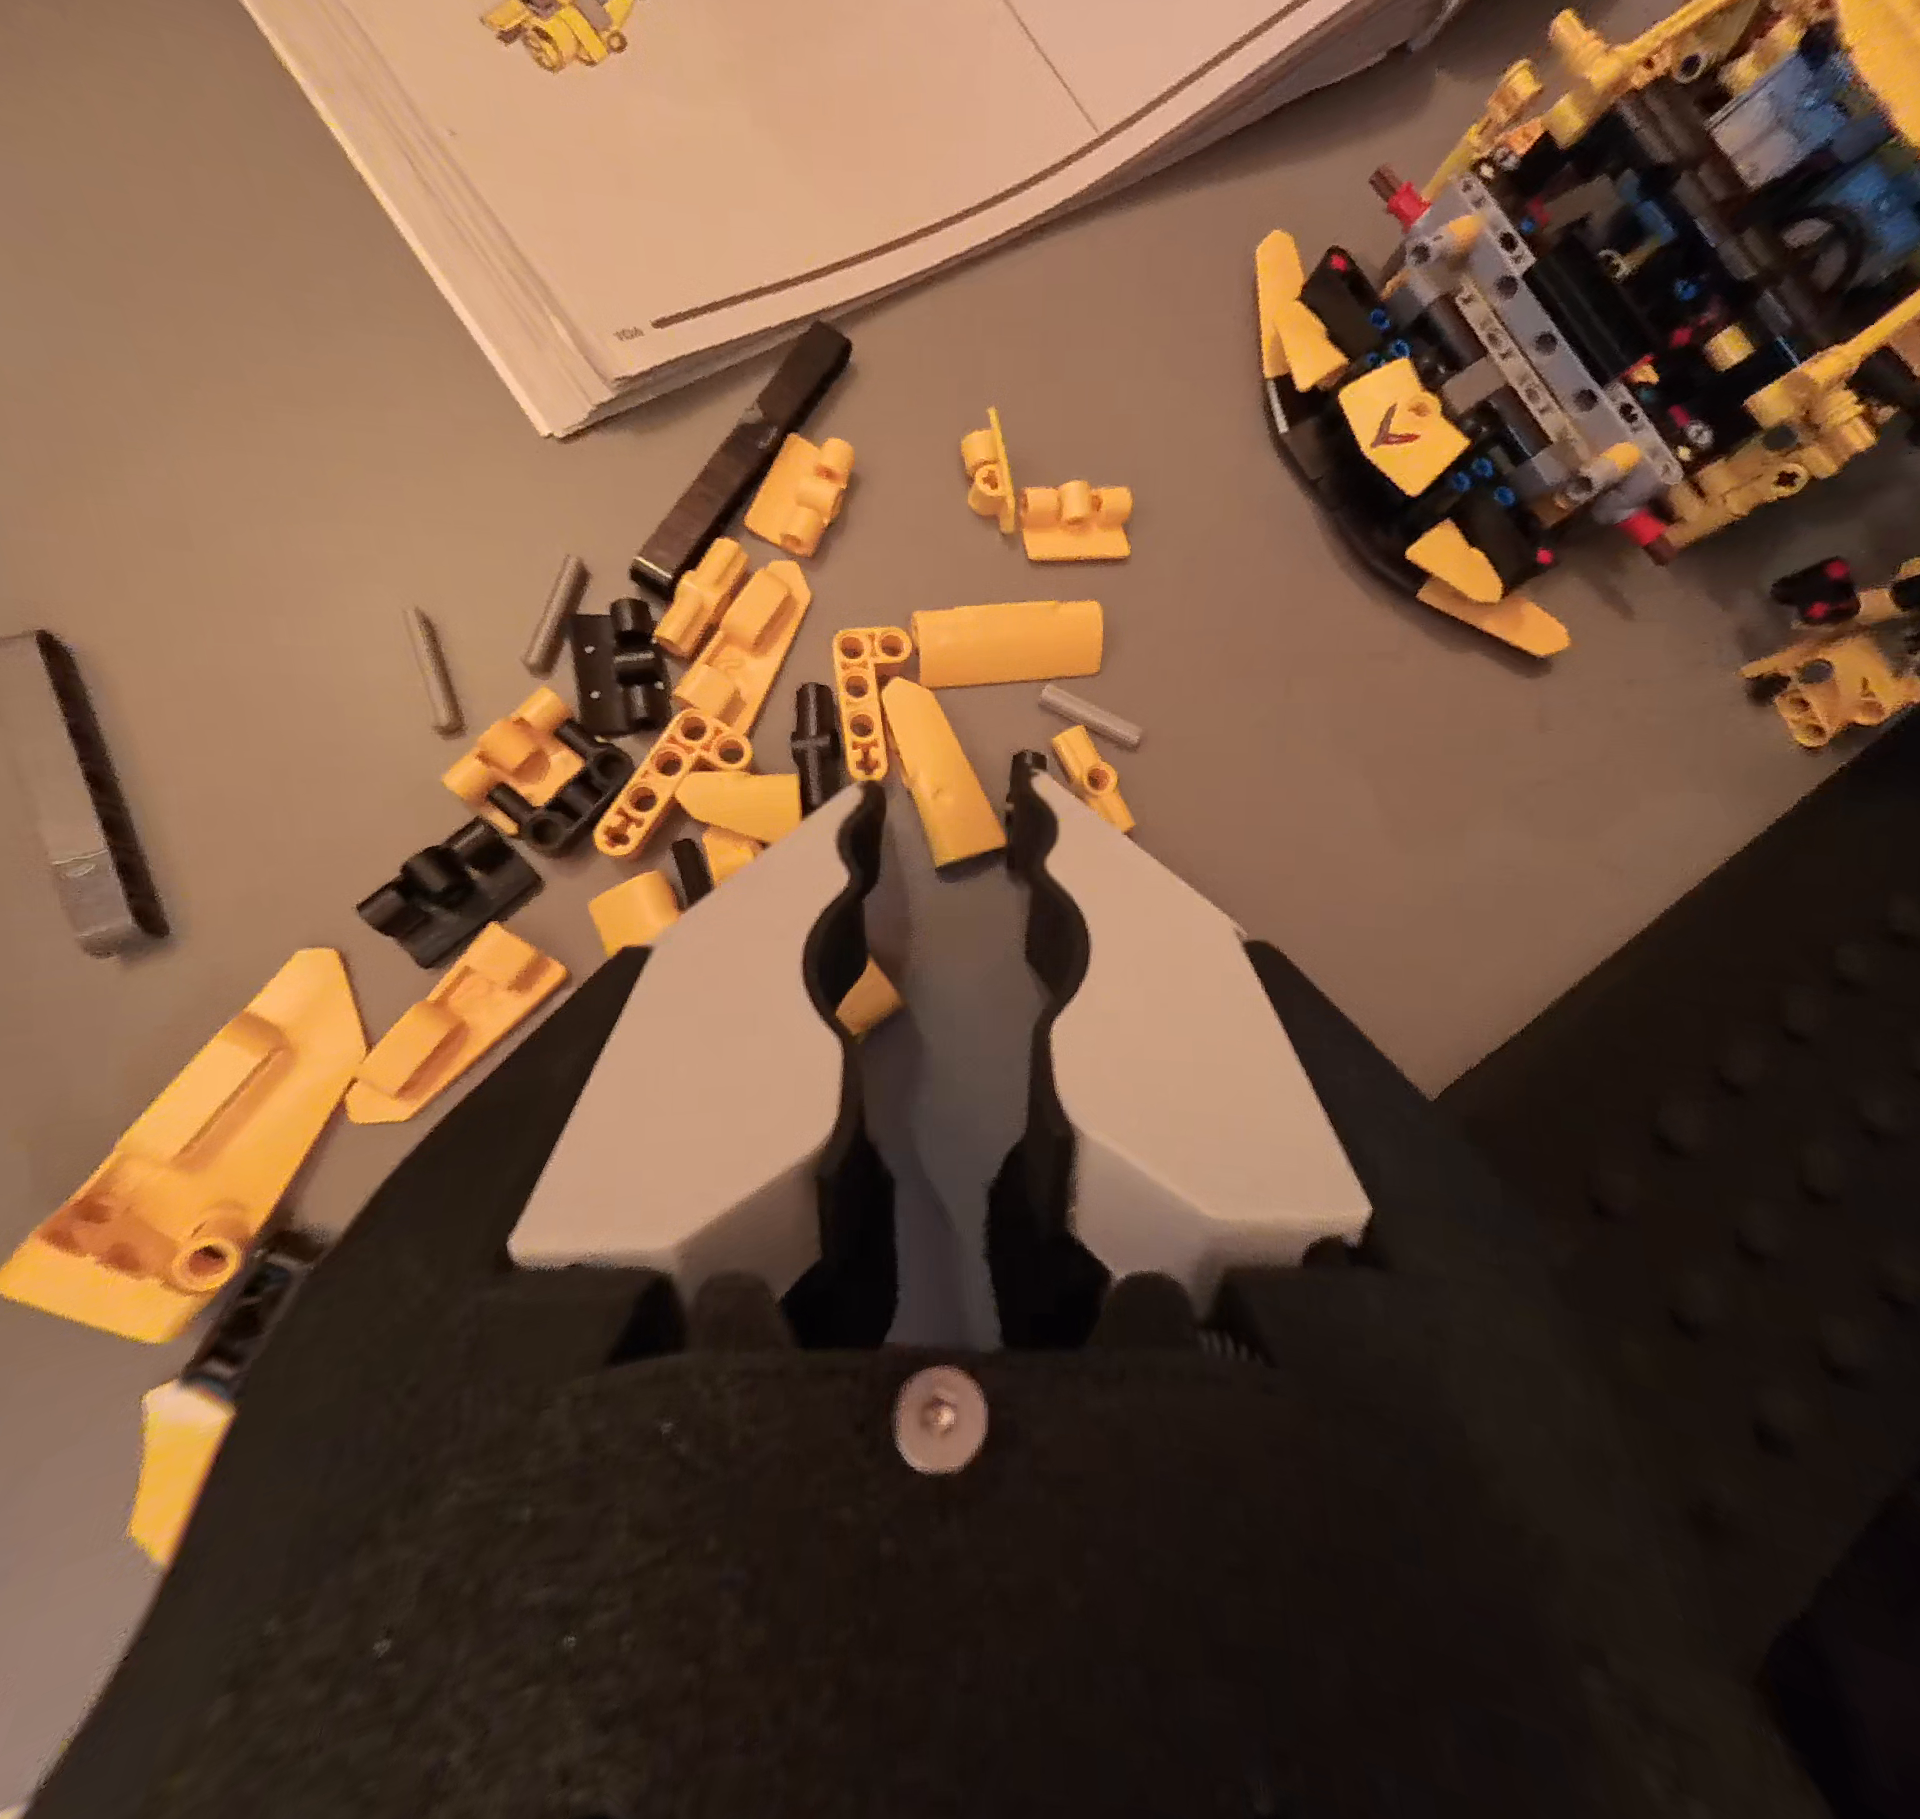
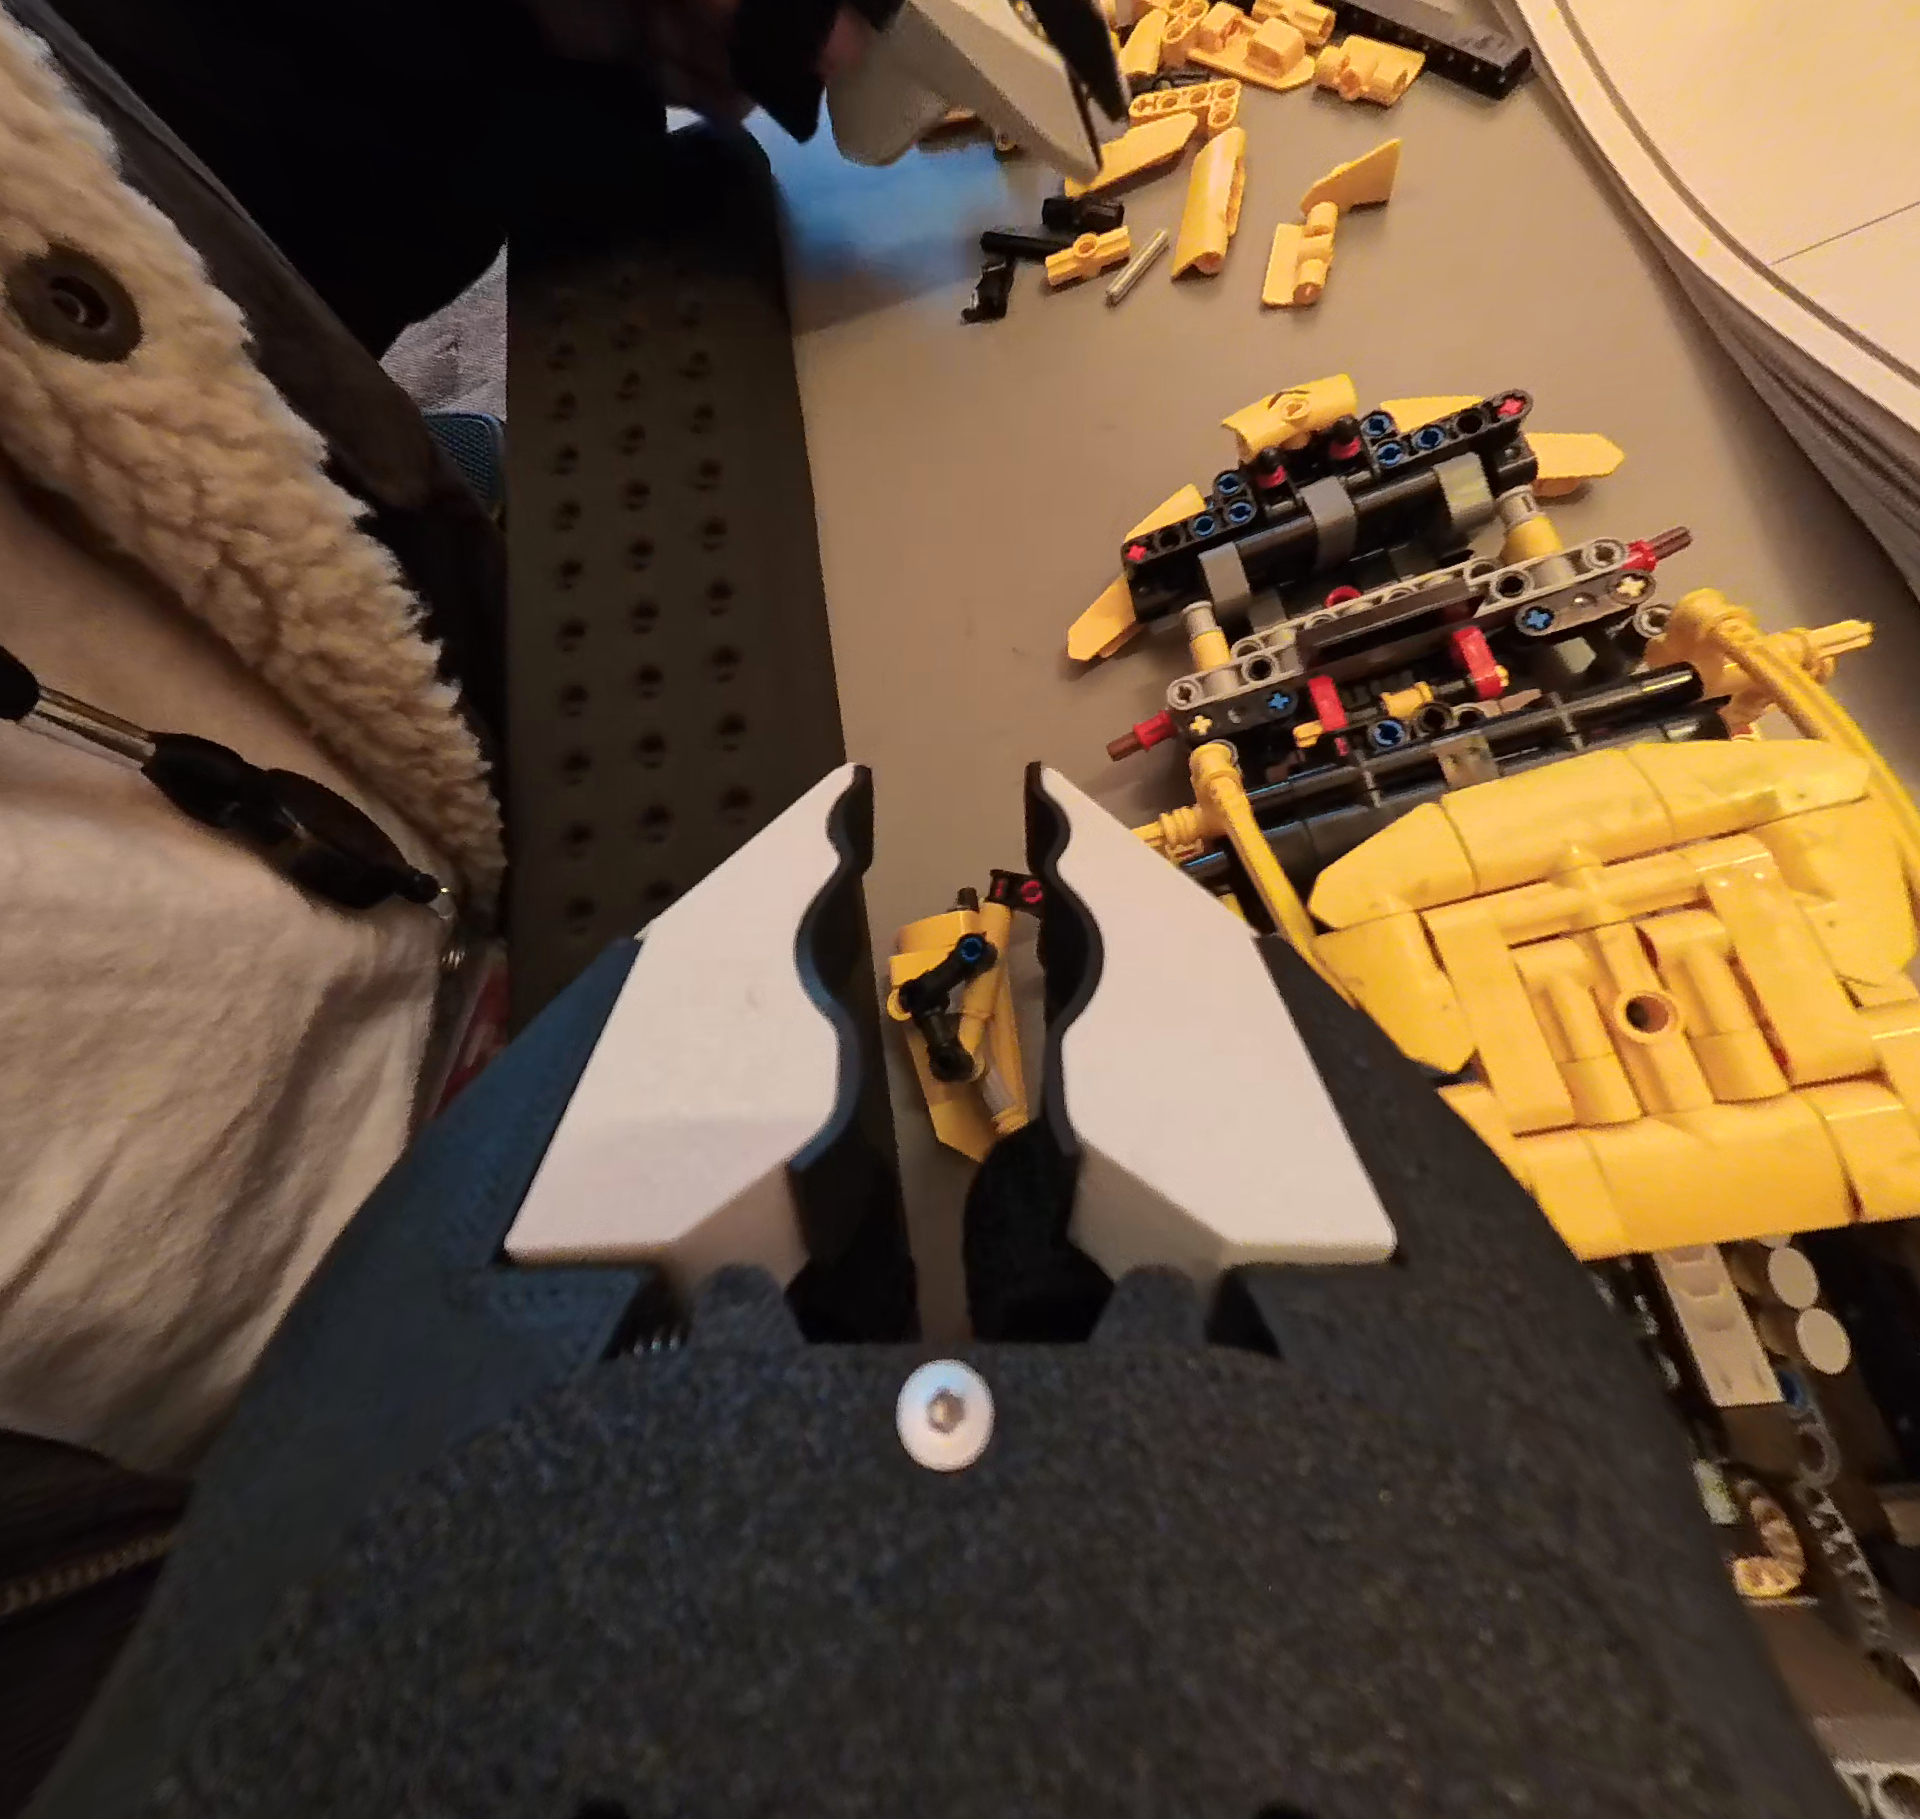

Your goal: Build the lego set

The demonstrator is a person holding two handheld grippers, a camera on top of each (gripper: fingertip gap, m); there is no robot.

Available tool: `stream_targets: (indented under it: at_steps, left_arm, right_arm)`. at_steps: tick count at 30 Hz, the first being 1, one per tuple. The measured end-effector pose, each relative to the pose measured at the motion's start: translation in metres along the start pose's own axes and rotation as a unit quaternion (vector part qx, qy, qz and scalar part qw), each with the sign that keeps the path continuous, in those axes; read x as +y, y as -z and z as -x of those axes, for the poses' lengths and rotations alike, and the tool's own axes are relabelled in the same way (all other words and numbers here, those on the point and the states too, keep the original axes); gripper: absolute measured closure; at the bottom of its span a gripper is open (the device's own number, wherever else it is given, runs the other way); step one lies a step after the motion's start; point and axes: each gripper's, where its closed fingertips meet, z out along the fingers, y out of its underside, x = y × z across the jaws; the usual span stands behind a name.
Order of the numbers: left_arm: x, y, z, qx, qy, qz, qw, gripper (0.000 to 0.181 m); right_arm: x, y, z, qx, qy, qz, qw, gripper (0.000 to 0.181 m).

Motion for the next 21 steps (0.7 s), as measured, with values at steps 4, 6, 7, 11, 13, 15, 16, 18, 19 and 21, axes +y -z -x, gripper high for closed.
stream_targets:
  at_steps: [4,6,7,11,13,15,16,18,19,21]
  left_arm:
    - [0.000,-0.005,-0.001,-0.012,0.002,0.008,1.000,0.156]
    - [-0.001,-0.005,-0.003,-0.015,-0.005,0.012,1.000,0.163]
    - [-0.001,-0.006,-0.005,-0.016,-0.015,0.014,1.000,0.166]
    - [-0.002,-0.005,-0.004,-0.034,-0.034,0.018,0.999,0.181]
    - [-0.004,-0.003,0.000,-0.032,-0.018,0.003,0.999,0.181]
    - [-0.006,-0.001,-0.002,-0.007,-0.002,-0.015,1.000,0.181]
    - [-0.007,0.000,-0.002,-0.003,0.003,-0.020,1.000,0.181]
    - [-0.009,0.003,-0.001,-0.007,0.001,-0.024,1.000,0.181]
    - [-0.011,0.005,0.001,-0.016,-0.002,-0.026,1.000,0.181]
    - [-0.013,0.007,0.003,-0.032,0.001,-0.027,0.999,0.181]
  right_arm:
    - [0.002,0.001,0.001,0.001,0.002,0.005,1.000,0.153]
    - [0.002,0.001,0.001,0.000,0.003,0.005,1.000,0.153]
    - [0.002,0.001,0.002,0.000,0.003,0.004,1.000,0.153]
    - [0.001,0.002,0.004,0.000,0.006,0.002,1.000,0.153]
    - [0.000,0.003,0.005,0.001,0.007,-0.001,1.000,0.153]
    - [-0.001,0.005,0.006,0.003,0.009,-0.005,1.000,0.153]
    - [-0.001,0.006,0.007,0.004,0.009,-0.006,1.000,0.153]
    - [-0.001,0.008,0.007,0.007,0.010,-0.007,1.000,0.153]
    - [-0.001,0.008,0.007,0.009,0.010,-0.007,1.000,0.153]
    - [0.000,0.009,0.008,0.009,0.010,-0.009,1.000,0.153]
